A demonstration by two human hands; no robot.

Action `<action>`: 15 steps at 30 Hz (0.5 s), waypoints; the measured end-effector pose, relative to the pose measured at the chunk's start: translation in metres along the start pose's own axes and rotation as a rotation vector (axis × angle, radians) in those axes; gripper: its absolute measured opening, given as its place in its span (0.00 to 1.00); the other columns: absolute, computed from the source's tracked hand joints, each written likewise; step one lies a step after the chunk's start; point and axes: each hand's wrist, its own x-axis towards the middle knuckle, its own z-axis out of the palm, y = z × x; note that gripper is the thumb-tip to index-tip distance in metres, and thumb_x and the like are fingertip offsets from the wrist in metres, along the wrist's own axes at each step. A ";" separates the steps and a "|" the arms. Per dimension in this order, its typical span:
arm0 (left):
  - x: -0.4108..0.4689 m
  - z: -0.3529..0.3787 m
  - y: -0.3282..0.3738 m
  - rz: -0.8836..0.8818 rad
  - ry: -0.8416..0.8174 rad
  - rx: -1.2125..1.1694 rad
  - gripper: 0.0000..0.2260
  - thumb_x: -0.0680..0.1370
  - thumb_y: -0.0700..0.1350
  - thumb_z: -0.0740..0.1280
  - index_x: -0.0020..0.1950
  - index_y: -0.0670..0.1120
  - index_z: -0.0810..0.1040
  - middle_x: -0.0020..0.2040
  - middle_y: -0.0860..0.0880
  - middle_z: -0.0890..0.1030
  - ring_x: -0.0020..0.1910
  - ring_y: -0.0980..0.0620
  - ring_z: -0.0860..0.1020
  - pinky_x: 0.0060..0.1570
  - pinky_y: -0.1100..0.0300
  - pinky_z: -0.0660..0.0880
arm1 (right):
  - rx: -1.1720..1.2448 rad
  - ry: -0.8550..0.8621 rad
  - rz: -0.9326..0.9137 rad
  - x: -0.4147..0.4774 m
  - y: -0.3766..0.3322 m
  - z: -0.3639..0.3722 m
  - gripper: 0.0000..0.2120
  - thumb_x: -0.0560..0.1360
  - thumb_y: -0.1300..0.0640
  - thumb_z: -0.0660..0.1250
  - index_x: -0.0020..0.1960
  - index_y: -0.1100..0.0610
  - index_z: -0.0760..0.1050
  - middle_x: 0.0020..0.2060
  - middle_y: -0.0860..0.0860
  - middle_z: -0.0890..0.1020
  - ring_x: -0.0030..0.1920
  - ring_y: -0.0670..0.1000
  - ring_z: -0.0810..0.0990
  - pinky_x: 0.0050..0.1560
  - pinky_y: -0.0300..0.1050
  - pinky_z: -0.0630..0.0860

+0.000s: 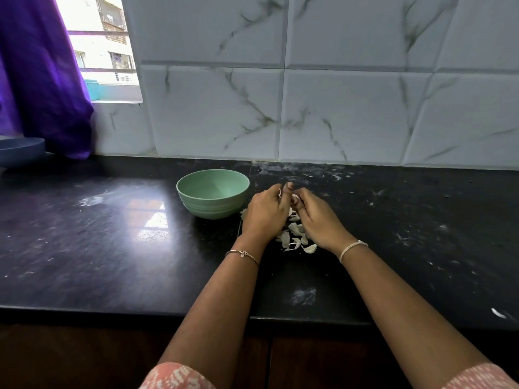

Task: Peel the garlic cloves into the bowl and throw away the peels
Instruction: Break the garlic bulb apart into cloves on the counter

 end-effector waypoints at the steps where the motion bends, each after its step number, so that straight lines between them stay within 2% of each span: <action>1: -0.001 0.000 0.002 -0.012 -0.009 0.006 0.19 0.82 0.59 0.52 0.40 0.50 0.72 0.37 0.49 0.78 0.43 0.44 0.77 0.40 0.52 0.70 | -0.008 0.003 -0.010 -0.001 -0.001 0.000 0.16 0.83 0.47 0.53 0.57 0.56 0.73 0.49 0.50 0.81 0.50 0.50 0.79 0.49 0.49 0.75; 5: -0.005 -0.001 0.005 0.021 0.001 0.095 0.21 0.83 0.58 0.50 0.46 0.48 0.76 0.44 0.45 0.82 0.46 0.43 0.78 0.40 0.53 0.69 | 0.137 0.003 0.061 0.001 -0.007 0.000 0.16 0.84 0.51 0.54 0.54 0.60 0.76 0.44 0.49 0.82 0.46 0.47 0.80 0.47 0.46 0.75; 7: -0.005 -0.001 0.004 0.044 0.011 0.149 0.22 0.84 0.57 0.49 0.48 0.47 0.77 0.45 0.44 0.82 0.47 0.42 0.78 0.41 0.53 0.69 | 0.311 -0.034 0.141 0.000 -0.012 0.001 0.15 0.84 0.52 0.53 0.52 0.58 0.76 0.36 0.43 0.81 0.36 0.39 0.78 0.38 0.37 0.73; 9: -0.005 -0.002 0.004 0.057 0.021 0.180 0.21 0.84 0.56 0.49 0.45 0.46 0.76 0.44 0.44 0.82 0.46 0.41 0.79 0.40 0.53 0.68 | 0.530 -0.074 0.250 0.000 -0.017 0.003 0.14 0.85 0.54 0.52 0.48 0.55 0.74 0.27 0.39 0.75 0.26 0.39 0.70 0.27 0.32 0.64; 12: -0.006 -0.002 0.007 0.071 0.043 0.187 0.19 0.84 0.54 0.49 0.41 0.48 0.72 0.43 0.44 0.82 0.45 0.42 0.78 0.39 0.55 0.66 | 0.749 -0.080 0.338 0.001 -0.021 0.002 0.14 0.85 0.56 0.52 0.44 0.54 0.71 0.29 0.45 0.68 0.25 0.40 0.63 0.25 0.33 0.57; 15: -0.008 -0.001 0.011 0.121 0.081 0.186 0.20 0.85 0.53 0.50 0.45 0.45 0.75 0.43 0.42 0.81 0.45 0.41 0.78 0.39 0.54 0.64 | 0.811 -0.077 0.387 0.002 -0.022 -0.001 0.15 0.85 0.55 0.52 0.40 0.53 0.68 0.27 0.46 0.64 0.25 0.42 0.59 0.24 0.33 0.54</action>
